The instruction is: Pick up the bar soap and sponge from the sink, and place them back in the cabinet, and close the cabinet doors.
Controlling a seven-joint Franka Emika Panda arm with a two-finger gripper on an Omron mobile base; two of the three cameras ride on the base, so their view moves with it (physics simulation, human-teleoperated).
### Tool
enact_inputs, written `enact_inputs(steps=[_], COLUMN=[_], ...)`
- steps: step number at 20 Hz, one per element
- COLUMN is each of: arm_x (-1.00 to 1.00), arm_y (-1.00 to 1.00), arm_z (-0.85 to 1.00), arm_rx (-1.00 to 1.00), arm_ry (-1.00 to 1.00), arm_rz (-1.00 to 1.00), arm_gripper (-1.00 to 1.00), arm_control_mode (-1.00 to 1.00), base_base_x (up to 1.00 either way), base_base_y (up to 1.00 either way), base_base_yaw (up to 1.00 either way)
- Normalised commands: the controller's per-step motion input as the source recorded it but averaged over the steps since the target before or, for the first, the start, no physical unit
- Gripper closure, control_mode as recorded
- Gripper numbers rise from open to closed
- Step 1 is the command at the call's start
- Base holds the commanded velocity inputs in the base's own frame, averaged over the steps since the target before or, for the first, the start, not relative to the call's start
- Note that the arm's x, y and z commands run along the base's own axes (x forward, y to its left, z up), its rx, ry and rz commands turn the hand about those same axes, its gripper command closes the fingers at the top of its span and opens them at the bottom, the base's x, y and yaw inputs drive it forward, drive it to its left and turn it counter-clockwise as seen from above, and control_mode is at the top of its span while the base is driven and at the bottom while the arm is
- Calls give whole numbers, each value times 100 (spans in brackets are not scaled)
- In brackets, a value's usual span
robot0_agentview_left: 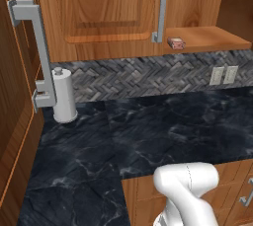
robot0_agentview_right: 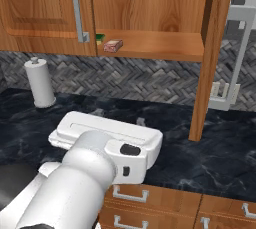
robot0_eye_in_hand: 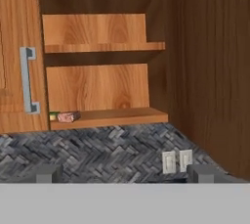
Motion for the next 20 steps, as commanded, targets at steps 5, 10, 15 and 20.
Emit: enact_inputs(steps=[5,10,15,20], arm_x=[-1,0,0,0], arm_y=[-40,-35,-32,-29], arm_z=[0,-6,-4,-2], arm_rx=[0,0,0,0], arm_ry=[-5,-5,-4,-2], arm_rz=[0,0,0,0], arm_gripper=[-100,-100,-100,-100], arm_control_mode=[-100,-100,-100,-100], base_base_x=[0,0,0,0], base_base_y=[0,0,0,0], base_base_yaw=[0,0,0,0])
